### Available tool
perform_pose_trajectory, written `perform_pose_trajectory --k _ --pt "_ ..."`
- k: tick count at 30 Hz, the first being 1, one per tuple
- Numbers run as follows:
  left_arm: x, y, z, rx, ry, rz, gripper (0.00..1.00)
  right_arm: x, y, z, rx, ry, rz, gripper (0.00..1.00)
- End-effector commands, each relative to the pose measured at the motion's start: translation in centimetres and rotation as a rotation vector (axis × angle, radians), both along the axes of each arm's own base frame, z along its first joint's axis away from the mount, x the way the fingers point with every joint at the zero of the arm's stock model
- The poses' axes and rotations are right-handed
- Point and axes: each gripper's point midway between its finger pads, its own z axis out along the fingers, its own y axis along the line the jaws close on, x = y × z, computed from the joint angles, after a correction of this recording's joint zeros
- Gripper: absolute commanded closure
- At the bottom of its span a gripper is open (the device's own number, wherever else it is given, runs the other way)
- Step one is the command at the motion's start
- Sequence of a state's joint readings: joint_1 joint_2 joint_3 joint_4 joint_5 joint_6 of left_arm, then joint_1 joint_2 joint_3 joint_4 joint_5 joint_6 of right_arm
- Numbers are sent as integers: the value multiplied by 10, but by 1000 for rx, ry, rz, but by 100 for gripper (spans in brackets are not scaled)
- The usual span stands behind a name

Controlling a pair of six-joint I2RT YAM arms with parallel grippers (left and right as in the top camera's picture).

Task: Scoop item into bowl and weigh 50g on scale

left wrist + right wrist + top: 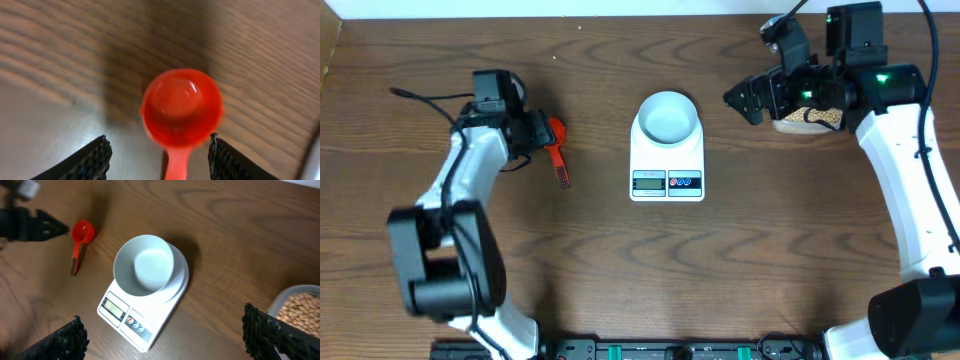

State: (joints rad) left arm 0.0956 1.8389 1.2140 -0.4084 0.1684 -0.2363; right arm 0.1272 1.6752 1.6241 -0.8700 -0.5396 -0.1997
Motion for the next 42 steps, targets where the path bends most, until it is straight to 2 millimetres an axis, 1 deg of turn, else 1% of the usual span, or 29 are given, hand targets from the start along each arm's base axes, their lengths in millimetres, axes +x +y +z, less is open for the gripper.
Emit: perform_pose_trajectory --k 1,3,6,8,13,16,24,26,30,33,35,37,38,40,42 --pt "13 3 -1 21 -32 7 35 -1 4 2 13 11 8 2" --pt "18 4 -3 23 -46 7 36 -3 4 1 12 22 8 2" --pt "22 4 -7 23 -54 7 41 -6 4 -1 10 36 8 3" --pt "22 4 -13 23 -44 7 44 -6 4 -1 10 38 8 3" --pt "20 4 -32 22 -6 8 44 -7 3 -2 9 41 7 2" --pt "20 4 -34 21 -1 8 45 -7 3 -2 9 44 7 2" --pt "19 4 -35 20 0 9 64 -8 3 -2 9 48 8 1" --pt "19 4 -35 19 2 12 67 -8 3 -2 9 48 8 1" --pt "16 4 -40 15 20 15 68 -10 3 -4 7 57 7 2" --pt "12 4 -49 8 44 27 68 -10 3 -4 6 62 7 2" --pt "9 3 -56 2 62 35 73 -11 3 -4 6 62 7 2" --pt "8 3 -62 1 75 35 81 -11 3 -4 6 62 7 2" --pt "7 3 -62 0 78 38 86 -10 3 -4 6 62 7 2" --pt "7 3 -62 -6 78 52 92 -10 3 -4 6 62 7 2" --pt "8 4 -58 -15 71 74 93 -10 3 -4 7 62 7 1"
